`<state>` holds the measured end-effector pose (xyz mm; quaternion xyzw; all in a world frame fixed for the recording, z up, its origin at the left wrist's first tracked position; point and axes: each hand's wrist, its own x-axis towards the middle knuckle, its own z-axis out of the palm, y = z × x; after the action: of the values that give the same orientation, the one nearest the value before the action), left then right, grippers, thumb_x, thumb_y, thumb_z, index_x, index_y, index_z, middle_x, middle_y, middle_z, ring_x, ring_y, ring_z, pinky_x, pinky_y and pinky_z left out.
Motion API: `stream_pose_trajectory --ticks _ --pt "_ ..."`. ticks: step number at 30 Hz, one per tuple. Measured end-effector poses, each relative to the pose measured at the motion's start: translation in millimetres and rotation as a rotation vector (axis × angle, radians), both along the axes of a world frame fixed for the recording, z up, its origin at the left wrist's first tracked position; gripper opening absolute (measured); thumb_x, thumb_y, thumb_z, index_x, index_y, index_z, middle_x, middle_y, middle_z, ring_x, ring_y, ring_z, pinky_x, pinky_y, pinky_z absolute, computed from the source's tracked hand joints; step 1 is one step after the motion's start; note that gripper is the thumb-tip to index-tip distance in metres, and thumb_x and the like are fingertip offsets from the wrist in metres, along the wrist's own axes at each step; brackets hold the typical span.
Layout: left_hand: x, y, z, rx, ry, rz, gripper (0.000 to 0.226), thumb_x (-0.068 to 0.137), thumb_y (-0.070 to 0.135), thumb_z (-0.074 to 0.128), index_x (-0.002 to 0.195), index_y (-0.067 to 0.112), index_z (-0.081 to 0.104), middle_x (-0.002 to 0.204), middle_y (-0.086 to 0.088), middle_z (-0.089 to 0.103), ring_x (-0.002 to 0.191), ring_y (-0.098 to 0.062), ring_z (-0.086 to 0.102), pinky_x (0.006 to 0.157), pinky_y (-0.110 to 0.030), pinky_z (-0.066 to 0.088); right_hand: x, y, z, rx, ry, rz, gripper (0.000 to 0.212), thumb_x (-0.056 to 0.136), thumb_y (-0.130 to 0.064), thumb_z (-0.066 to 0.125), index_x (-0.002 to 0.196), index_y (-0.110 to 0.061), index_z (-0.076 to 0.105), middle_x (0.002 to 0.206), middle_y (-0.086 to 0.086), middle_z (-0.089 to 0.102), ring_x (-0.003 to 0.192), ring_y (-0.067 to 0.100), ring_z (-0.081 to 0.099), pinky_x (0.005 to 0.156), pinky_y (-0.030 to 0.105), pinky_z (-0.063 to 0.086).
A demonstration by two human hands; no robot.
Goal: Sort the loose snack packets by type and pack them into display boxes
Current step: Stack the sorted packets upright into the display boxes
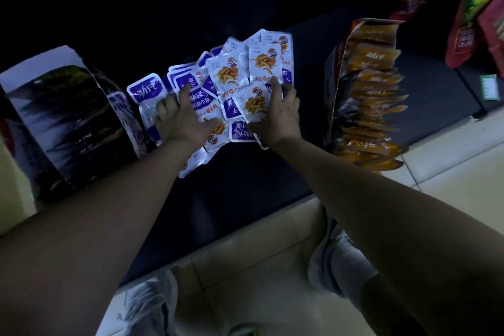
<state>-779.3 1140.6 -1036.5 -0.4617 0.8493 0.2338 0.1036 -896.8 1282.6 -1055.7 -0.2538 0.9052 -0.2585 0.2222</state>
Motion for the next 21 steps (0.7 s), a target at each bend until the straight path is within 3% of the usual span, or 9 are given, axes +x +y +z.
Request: stream_pose_trajectory --ticks 3,6,10,15,17,21 --pt "9.9 21.5 0.3 -0.073 0.056 -0.052 0.091 0.080 0.049 0.068 0.151 0.023 0.017 0.147 -0.012 0.025 0.137 -0.032 0.018 0.110 -0.042 0.024 5.5 4.5 -0.1 -0.099 -0.072 -0.061 0.101 0.069 -0.020 0.085 0.147 -0.011 0.023 0.144 0.016 0.020 0.131 0.035 0.034 0.106 0.040 0.039" --pt "20.7 48.2 -0.4 -0.111 0.062 -0.109 0.087 0.081 0.046 0.068 0.151 0.022 0.021 0.143 -0.012 0.029 0.133 -0.032 0.022 0.107 -0.039 0.024 17.1 15.6 1.1 -0.097 -0.083 -0.014 0.088 0.071 -0.016 0.083 0.142 -0.009 0.031 0.140 0.016 0.027 0.123 0.038 0.044 0.097 0.045 0.046" --pt "37.8 67.9 4.6 -0.036 0.117 -0.173 0.081 0.086 0.037 0.066 0.151 0.023 0.022 0.143 -0.010 0.029 0.130 -0.030 0.024 0.107 -0.034 0.024 29.8 35.8 7.4 -0.097 -0.217 0.006 0.076 0.074 -0.011 0.078 0.135 -0.011 0.033 0.131 0.016 0.046 0.114 0.036 0.052 0.088 0.046 0.050" --pt "68.9 70.7 24.8 -0.074 0.274 -0.121 0.054 0.089 0.022 0.063 0.139 0.017 0.046 0.135 -0.012 0.036 0.125 -0.028 0.032 0.105 -0.039 0.033 26.7 49.1 29.4 -0.181 -0.387 -0.228 0.061 0.081 -0.007 0.073 0.129 -0.004 0.035 0.121 0.013 0.058 0.107 0.027 0.058 0.079 0.034 0.050" --pt "84.3 77.8 30.5 -0.060 0.234 -0.050 0.047 0.086 0.014 0.062 0.132 0.011 0.051 0.129 -0.014 0.039 0.121 -0.030 0.035 0.102 -0.037 0.035 27.0 51.5 38.1 -0.202 -0.459 -0.254 0.057 0.084 -0.007 0.071 0.128 -0.004 0.035 0.121 0.013 0.057 0.100 0.023 0.056 0.071 0.029 0.047" --pt "105.4 102.3 32.5 0.044 0.062 0.172 0.068 0.076 0.027 0.076 0.130 0.002 0.043 0.128 -0.020 0.041 0.123 -0.035 0.037 0.097 -0.037 0.036 37.5 51.6 46.2 -0.117 -0.553 -0.235 0.055 0.085 -0.011 0.071 0.129 -0.005 0.039 0.124 0.014 0.056 0.109 0.027 0.057 0.085 0.036 0.049"
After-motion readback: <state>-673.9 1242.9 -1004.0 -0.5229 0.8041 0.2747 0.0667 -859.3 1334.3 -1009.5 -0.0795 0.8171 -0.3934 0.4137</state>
